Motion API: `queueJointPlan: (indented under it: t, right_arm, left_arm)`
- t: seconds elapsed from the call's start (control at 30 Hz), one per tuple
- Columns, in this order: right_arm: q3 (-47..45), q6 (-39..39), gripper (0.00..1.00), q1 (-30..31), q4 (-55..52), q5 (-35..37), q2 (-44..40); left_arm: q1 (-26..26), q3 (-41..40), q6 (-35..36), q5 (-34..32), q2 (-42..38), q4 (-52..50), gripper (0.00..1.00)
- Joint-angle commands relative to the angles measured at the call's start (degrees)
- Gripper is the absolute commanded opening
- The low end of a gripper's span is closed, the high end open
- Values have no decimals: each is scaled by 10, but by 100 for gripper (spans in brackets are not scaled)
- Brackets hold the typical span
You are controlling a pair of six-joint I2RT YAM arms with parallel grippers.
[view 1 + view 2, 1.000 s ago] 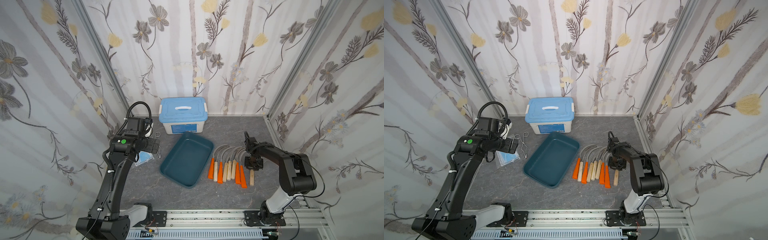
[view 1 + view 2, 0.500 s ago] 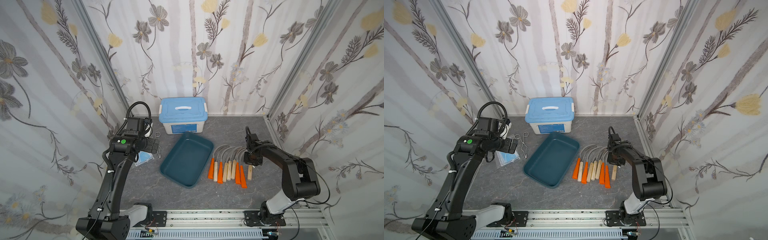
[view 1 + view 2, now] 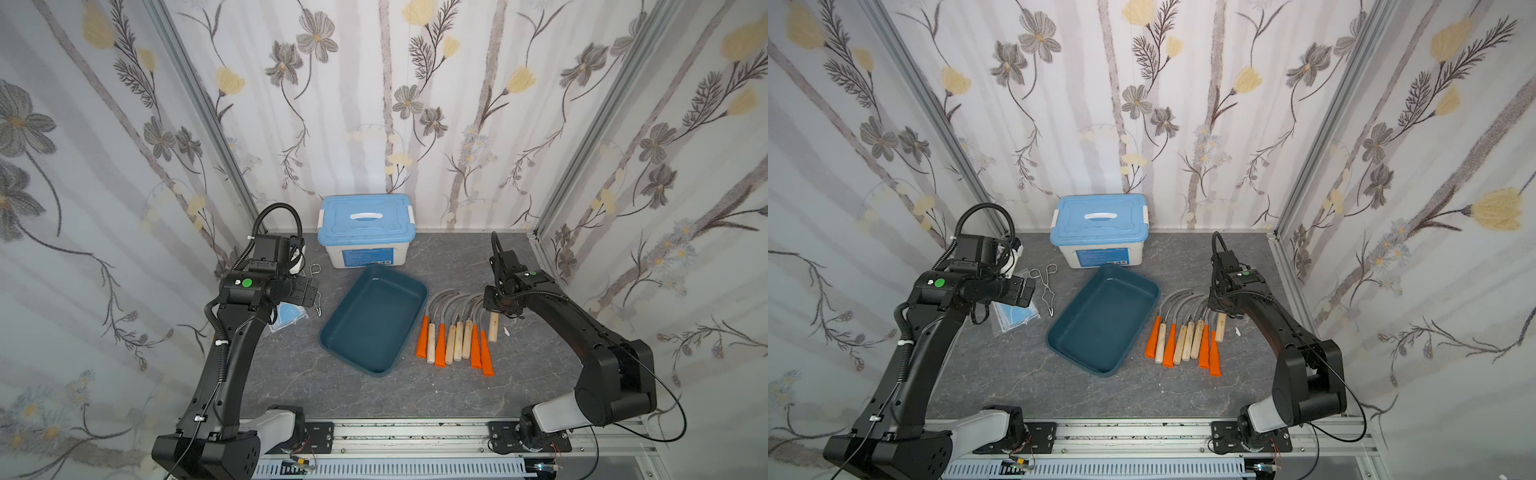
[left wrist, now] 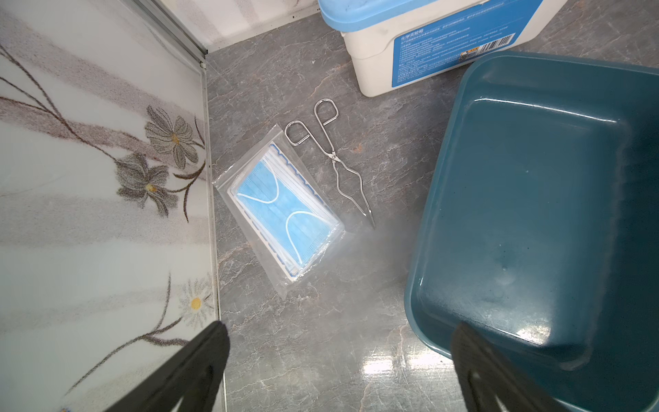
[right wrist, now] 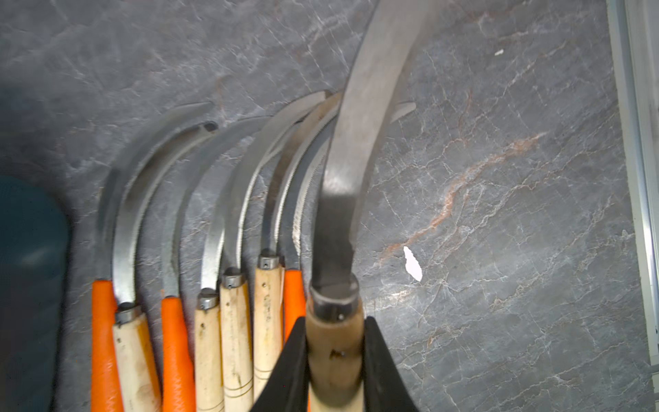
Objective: Put small sickles into storage boxes
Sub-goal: Pick up the sickle at the center of the board, then place the sickle in the storage box.
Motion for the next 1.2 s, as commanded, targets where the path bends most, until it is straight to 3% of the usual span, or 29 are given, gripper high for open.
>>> queueJointPlan:
  t: [0.0,0.57,0.93,1.17]
  right_arm:
    - [32,16,0,14,-20,9,-2]
    - [256,52,0,185,-68,-29,80]
    - [394,56,0,314,-62,-89,205]
    - [455,63,0,338,-37,-139,287]
  left_arm:
    - [0,1,-5,3,2,3,100]
    - [0,-8,4,-22,0,35,100]
    - [0,-23,-11,-43,-18,45,100]
    - [0,-33,-8,-56,-32,50,100]
